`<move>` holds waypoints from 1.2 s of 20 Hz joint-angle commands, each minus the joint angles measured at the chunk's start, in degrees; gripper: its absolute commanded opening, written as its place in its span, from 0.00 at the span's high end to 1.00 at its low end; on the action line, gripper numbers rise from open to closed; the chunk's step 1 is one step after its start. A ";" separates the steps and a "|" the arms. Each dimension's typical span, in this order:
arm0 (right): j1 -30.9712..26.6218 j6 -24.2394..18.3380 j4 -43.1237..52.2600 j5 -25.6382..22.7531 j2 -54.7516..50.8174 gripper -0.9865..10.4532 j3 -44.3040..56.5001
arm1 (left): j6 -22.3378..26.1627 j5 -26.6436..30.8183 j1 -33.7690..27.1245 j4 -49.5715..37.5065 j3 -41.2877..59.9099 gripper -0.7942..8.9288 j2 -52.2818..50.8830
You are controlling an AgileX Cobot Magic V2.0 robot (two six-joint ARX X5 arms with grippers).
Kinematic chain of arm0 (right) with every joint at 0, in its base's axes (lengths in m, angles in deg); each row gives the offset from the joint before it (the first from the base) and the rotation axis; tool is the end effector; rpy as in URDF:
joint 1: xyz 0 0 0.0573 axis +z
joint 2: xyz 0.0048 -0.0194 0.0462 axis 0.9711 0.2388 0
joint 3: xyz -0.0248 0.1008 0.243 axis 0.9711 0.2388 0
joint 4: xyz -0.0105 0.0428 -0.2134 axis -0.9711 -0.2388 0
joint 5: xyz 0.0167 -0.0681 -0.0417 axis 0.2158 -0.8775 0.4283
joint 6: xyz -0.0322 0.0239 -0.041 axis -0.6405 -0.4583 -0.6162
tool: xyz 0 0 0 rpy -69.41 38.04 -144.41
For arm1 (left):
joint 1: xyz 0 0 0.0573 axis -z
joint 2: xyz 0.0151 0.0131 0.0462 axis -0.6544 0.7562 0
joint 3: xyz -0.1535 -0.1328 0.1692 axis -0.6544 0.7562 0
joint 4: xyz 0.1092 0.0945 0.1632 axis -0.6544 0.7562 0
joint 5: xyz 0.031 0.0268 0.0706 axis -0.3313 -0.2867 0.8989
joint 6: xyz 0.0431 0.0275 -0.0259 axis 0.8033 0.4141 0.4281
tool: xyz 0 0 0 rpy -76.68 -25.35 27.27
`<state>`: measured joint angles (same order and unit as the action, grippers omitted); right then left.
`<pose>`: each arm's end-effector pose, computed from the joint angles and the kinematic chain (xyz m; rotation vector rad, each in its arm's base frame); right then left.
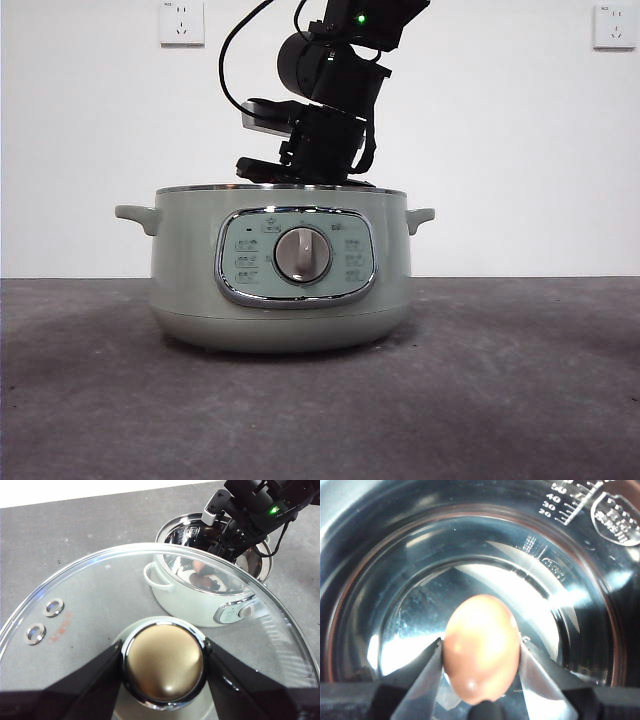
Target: Pick up the egg,open the lid,put the egg in the pot,close the lid
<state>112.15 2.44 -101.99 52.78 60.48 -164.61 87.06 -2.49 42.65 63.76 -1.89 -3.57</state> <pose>0.3584 0.2644 0.2320 -0.4394 1.0198 0.7481 0.0207 -0.0095 0.3817 0.0114 0.5509 -0.3026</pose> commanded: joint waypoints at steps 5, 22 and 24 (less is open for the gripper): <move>0.07 -0.42 -1.66 0.00 1.77 0.92 0.20 | 0.13 -0.66 0.02 -2.16 -0.39 0.93 -0.50; -0.11 3.58 -28.63 0.15 0.35 0.50 -38.49 | 0.28 -0.63 3.19 -2.64 -0.39 0.93 1.20; -0.11 3.96 -29.92 -0.26 -1.77 0.51 -38.29 | 0.37 -0.63 4.13 -2.73 -0.39 0.93 1.97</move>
<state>112.10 5.61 -130.58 52.74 59.15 -203.10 87.08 -2.49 46.70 63.70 -1.89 -1.10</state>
